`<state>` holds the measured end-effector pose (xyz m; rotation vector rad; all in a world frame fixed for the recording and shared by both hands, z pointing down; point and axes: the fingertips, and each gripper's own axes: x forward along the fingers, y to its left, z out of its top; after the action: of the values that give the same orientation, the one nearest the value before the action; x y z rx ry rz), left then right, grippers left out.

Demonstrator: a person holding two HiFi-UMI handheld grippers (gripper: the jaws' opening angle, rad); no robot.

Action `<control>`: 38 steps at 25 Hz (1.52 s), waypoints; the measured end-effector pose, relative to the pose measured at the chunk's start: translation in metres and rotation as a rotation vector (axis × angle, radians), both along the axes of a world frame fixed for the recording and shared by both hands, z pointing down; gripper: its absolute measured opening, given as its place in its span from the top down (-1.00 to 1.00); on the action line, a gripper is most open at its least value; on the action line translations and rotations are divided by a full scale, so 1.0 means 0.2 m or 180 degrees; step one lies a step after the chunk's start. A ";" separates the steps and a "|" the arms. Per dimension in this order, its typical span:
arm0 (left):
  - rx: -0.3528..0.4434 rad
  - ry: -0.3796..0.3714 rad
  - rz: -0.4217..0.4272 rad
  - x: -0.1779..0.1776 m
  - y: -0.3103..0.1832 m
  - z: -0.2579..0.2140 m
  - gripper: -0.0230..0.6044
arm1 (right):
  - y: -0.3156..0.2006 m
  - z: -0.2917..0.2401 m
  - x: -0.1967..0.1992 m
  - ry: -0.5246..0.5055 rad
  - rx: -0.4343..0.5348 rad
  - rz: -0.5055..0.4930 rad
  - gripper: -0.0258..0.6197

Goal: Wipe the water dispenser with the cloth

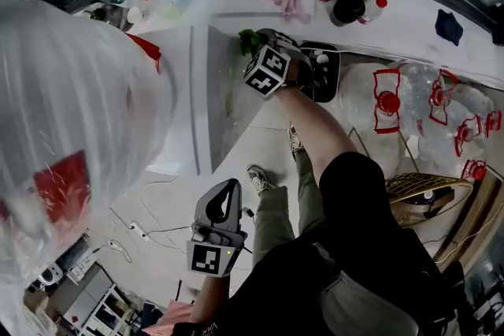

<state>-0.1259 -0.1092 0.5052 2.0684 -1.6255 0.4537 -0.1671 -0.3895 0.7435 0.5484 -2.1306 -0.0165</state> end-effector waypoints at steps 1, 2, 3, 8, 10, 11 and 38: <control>0.0013 -0.0004 0.0008 0.00 -0.01 0.00 0.92 | 0.00 -0.01 0.02 -0.0003 0.0006 0.0006 0.63; 0.0029 -0.0010 0.0025 0.00 -0.02 -0.01 0.92 | 0.01 -0.01 0.04 0.0005 0.0007 0.0007 0.63; 0.0052 -0.0014 0.0048 0.01 -0.03 -0.02 0.92 | 0.03 -0.02 0.07 0.0016 0.0009 0.0018 0.63; 0.0165 -0.0039 0.0177 0.02 -0.05 -0.08 0.92 | 0.18 -0.15 0.21 -0.0227 -0.0004 0.0215 0.63; 0.0210 -0.0045 0.0238 0.04 -0.05 -0.12 0.92 | 0.27 -0.23 0.26 -0.0418 -0.0030 0.0364 0.63; 0.0235 -0.0048 0.0272 0.04 -0.05 -0.14 0.92 | 0.32 -0.28 0.30 -0.0514 -0.0052 0.0464 0.64; 0.1152 -0.0185 0.0232 -0.38 0.63 -0.70 0.92 | 1.63 -1.63 0.51 -0.1731 0.0420 0.1080 0.63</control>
<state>-0.2028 0.0175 0.3643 2.4022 -1.7767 0.2588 -0.0658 -0.0633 0.4172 1.0855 -2.5380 0.2048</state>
